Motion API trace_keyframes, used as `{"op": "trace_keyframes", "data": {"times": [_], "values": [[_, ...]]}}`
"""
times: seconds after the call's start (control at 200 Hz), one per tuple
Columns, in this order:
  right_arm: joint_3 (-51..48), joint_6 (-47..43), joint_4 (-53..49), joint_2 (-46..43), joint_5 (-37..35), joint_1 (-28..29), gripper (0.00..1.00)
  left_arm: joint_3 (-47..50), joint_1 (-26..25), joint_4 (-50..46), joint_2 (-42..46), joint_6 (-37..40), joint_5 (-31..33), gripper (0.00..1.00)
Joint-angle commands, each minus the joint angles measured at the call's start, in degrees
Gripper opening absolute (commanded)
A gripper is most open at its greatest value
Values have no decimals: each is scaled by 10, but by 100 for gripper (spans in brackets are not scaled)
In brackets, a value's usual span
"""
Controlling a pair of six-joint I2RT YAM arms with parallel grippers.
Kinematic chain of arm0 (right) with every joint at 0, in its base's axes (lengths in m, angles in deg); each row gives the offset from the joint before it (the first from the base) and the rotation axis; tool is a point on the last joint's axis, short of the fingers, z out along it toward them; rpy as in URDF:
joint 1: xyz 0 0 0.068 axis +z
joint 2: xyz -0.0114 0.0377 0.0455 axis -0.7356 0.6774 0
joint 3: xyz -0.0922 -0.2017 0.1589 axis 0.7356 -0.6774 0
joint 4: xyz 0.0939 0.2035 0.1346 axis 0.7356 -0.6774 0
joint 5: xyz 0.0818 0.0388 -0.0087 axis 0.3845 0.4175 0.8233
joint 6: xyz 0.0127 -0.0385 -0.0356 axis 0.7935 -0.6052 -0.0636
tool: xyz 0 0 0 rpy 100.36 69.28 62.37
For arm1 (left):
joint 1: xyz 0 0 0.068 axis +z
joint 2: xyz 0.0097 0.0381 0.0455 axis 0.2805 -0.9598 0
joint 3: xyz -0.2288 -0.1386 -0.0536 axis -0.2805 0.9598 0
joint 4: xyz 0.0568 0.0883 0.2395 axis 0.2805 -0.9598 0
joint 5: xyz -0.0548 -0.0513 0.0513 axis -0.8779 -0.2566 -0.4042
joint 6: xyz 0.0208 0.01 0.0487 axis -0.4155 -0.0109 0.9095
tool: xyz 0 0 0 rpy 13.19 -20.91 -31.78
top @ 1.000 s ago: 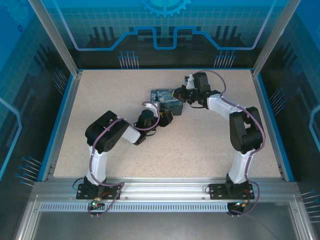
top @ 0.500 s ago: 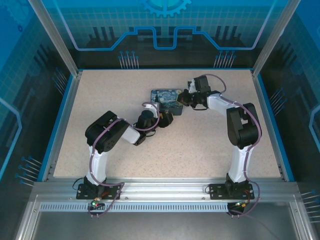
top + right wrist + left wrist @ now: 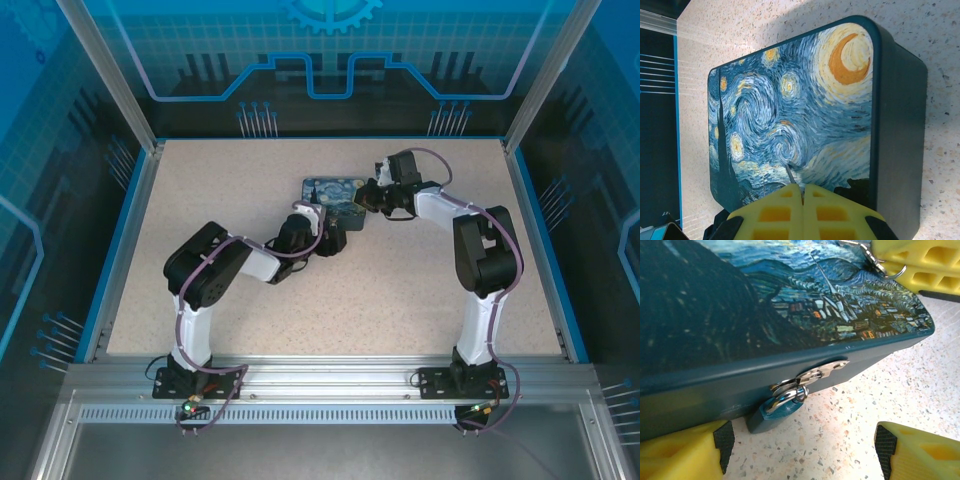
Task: Unlock the padlock with the key
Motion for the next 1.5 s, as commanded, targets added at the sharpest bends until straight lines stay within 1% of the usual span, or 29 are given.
{"op": "trace_keyframes", "data": {"times": [0.0,0.185,0.39,0.525,0.895,1.07,1.205,1.296,1.491], "values": [[5,-10,-33,23,-3,-4,0,-32,4,-52,-3,47,9,77],[6,-13,-35,28,1,-3,0,-69,1,-96,-11,60,13,78],[6,-16,-37,29,0,-3,0,-95,-7,-104,-28,49,-13,79],[8,-16,-39,28,-1,-3,0,-106,-9,-85,-44,24,-43,79],[6,-12,-36,25,1,-3,0,-101,-13,-9,-74,-69,-25,79],[10,-16,-41,25,0,-3,0,-70,-13,68,-65,-96,-37,70],[11,-16,-42,27,0,-3,0,-53,-13,91,-46,-102,-41,67],[10,-16,-42,28,0,-3,0,-49,-13,94,-41,-105,-39,67],[9,-17,-44,27,0,-3,0,-43,-4,120,-51,-130,-28,74]]}}
